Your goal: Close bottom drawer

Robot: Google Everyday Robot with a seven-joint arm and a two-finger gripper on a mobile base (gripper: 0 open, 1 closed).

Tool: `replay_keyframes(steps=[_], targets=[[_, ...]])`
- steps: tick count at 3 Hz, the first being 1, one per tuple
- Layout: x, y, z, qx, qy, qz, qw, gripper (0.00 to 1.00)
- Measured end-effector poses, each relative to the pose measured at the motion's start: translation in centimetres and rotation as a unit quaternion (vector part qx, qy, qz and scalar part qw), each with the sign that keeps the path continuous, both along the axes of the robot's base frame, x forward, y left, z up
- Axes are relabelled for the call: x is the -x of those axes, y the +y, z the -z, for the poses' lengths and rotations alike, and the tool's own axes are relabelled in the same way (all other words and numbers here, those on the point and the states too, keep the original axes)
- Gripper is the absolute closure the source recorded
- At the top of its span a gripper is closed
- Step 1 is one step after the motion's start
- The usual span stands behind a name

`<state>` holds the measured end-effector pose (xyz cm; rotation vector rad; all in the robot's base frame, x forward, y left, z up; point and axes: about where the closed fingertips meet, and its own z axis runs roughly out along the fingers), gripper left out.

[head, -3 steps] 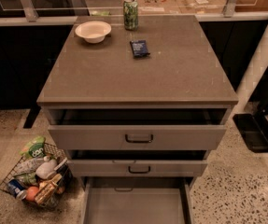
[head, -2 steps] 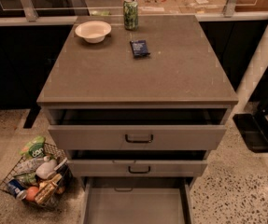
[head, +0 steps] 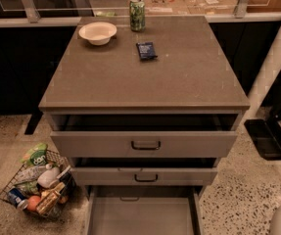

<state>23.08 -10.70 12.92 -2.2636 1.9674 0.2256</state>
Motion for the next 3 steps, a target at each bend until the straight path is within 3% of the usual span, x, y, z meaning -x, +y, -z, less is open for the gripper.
replay_keyframes(steps=[2,3], targets=[[-1.3,-1.3,0.7,0.073,-0.027,-0.034,0.9964,1.00],[-1.3,-1.3,0.7,0.072,-0.027,-0.034,0.9964,1.00]])
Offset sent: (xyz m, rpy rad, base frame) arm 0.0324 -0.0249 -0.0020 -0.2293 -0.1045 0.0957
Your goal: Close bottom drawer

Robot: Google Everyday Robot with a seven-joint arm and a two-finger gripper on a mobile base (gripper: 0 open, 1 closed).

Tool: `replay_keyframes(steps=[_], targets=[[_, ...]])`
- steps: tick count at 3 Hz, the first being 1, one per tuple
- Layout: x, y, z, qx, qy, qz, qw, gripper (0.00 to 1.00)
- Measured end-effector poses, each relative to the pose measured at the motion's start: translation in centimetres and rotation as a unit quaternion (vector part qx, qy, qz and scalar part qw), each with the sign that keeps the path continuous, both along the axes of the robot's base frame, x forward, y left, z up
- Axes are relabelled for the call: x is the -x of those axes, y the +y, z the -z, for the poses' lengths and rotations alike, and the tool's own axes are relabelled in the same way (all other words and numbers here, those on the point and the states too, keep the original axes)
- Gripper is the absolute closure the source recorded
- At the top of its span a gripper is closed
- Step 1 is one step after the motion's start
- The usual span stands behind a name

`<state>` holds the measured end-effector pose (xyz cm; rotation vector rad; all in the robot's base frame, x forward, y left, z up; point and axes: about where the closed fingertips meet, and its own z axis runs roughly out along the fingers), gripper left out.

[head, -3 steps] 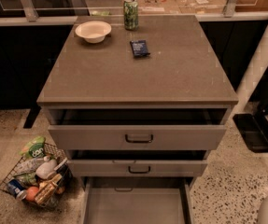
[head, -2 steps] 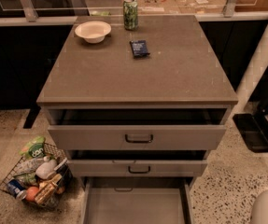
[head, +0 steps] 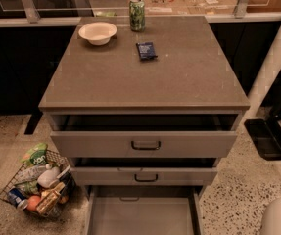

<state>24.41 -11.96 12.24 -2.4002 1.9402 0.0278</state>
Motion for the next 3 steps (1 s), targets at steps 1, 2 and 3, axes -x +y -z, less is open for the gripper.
replay_keyframes(steps=[1,2,3], targets=[[-1.7,0.8,0.1,-0.018,-0.025,-0.009,0.9995,1.00],[-5.3,2.8,0.4,-0.048,-0.072,-0.032,0.9957,1.00],[-5.3,2.9,0.4,-0.049,-0.073,-0.033,0.9956,1.00]])
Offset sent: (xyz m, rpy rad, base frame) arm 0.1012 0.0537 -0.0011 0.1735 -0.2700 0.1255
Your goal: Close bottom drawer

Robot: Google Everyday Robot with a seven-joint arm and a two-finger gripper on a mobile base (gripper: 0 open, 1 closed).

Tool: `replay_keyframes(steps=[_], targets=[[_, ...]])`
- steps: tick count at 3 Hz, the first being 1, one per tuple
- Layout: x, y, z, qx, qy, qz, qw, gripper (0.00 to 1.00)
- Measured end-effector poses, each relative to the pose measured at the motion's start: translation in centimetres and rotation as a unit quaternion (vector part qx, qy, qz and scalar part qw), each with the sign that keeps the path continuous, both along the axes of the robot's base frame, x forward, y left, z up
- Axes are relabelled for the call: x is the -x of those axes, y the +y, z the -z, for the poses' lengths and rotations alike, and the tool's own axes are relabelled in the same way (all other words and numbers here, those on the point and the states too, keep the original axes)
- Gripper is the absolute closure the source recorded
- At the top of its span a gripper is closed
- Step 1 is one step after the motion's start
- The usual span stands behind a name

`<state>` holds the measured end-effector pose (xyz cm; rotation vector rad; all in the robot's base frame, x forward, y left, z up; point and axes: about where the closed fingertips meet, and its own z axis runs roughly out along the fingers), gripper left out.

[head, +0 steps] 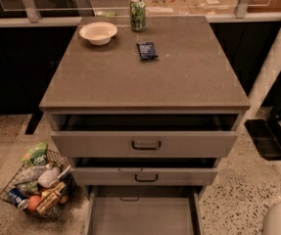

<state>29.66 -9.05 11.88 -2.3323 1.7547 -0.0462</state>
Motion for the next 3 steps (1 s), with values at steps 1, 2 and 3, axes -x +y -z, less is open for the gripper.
replay_keyframes(steps=[1,2,3], targets=[[-3.1,1.4,0.4,0.001,-0.033,-0.020,0.9993,1.00],[-3.2,0.8,0.4,0.001,-0.035,-0.021,0.9992,1.00],[-5.8,0.6,0.9,0.020,-0.051,-0.016,0.9984,1.00]])
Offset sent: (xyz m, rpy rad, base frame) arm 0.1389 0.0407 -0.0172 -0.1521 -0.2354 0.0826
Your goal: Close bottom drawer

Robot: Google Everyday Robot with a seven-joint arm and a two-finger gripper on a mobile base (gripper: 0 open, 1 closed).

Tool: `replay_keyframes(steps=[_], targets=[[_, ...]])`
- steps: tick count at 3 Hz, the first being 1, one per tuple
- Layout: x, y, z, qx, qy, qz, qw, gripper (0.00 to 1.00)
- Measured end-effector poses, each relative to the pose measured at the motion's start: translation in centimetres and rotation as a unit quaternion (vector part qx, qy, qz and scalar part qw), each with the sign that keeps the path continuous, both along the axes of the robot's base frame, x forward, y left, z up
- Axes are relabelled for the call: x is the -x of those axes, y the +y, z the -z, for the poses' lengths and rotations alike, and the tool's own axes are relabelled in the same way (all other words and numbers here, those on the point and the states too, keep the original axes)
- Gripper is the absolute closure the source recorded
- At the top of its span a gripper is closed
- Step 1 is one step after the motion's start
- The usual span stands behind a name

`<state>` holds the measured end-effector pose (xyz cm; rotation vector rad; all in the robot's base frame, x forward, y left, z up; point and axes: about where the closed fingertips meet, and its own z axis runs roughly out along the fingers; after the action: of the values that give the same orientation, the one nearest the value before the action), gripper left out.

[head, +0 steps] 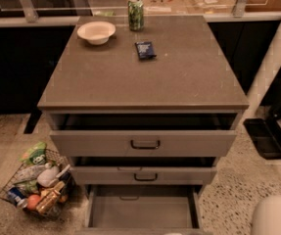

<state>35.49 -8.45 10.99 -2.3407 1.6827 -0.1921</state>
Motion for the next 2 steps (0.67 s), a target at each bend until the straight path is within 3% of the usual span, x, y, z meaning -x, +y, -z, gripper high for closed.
replay_keyframes(steps=[1,2], targets=[[0.1,-0.5,0.0,0.000,0.000,0.000,1.0000,1.00],[-2.6,-0.8,0.1,0.013,-0.016,0.009,0.9997,1.00]])
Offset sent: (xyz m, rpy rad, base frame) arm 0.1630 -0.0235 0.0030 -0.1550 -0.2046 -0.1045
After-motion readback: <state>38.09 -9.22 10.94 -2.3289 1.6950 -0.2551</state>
